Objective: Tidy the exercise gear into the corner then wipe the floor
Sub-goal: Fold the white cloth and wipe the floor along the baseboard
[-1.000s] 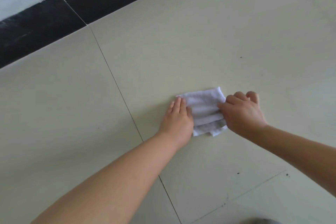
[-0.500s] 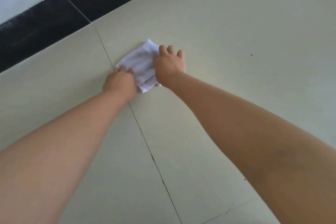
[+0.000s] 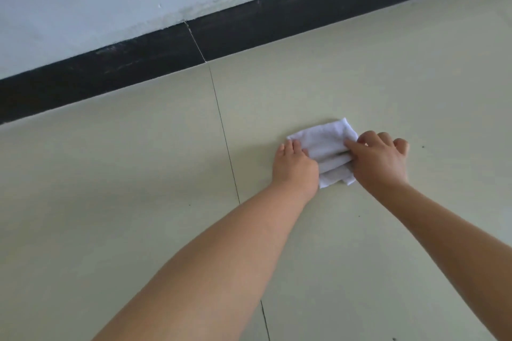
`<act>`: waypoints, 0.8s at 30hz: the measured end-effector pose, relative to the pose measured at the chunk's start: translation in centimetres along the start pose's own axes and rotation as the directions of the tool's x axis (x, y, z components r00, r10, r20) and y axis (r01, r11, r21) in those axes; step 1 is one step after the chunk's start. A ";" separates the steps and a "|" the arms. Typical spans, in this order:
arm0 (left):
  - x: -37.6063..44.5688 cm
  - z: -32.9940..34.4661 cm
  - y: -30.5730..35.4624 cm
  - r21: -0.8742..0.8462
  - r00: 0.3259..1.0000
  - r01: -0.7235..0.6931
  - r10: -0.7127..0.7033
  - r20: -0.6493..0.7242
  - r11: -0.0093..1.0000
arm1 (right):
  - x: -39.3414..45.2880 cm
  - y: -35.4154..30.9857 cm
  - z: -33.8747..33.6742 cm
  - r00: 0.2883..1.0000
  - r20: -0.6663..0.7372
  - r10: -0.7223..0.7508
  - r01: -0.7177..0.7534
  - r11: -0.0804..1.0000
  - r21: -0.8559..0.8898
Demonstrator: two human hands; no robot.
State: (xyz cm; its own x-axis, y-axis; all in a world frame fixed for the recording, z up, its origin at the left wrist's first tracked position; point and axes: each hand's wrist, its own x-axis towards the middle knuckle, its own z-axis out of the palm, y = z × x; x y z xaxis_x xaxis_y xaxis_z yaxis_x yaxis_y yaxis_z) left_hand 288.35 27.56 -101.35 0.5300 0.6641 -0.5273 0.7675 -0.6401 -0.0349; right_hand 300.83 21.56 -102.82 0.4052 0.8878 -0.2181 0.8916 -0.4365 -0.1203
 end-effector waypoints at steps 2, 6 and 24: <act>1.7 -1.6 -0.2 0.035 0.999 0.045 -0.045 0.000 0.998 | 2.8 -0.8 -1.0 0.996 0.088 0.029 -0.029 1.000 0.004; 3.3 -2.5 -4.6 0.081 0.989 0.149 -0.149 -0.011 0.985 | 8.0 -5.7 -2.5 0.971 0.235 -0.029 0.045 0.997 -0.062; -1.4 1.6 -18.7 0.025 0.956 0.293 -0.293 0.021 0.956 | 7.4 -19.1 0.4 0.945 0.188 -0.268 0.273 0.962 -0.003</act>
State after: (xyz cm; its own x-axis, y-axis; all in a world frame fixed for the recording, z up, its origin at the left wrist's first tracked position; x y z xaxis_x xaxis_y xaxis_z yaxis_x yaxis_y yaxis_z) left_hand 272.71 37.95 -101.34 0.2739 0.8142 -0.5119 0.8797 -0.4272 -0.2089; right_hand 286.71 36.44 -102.57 0.1066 0.9285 -0.3556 0.9690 -0.1772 -0.1724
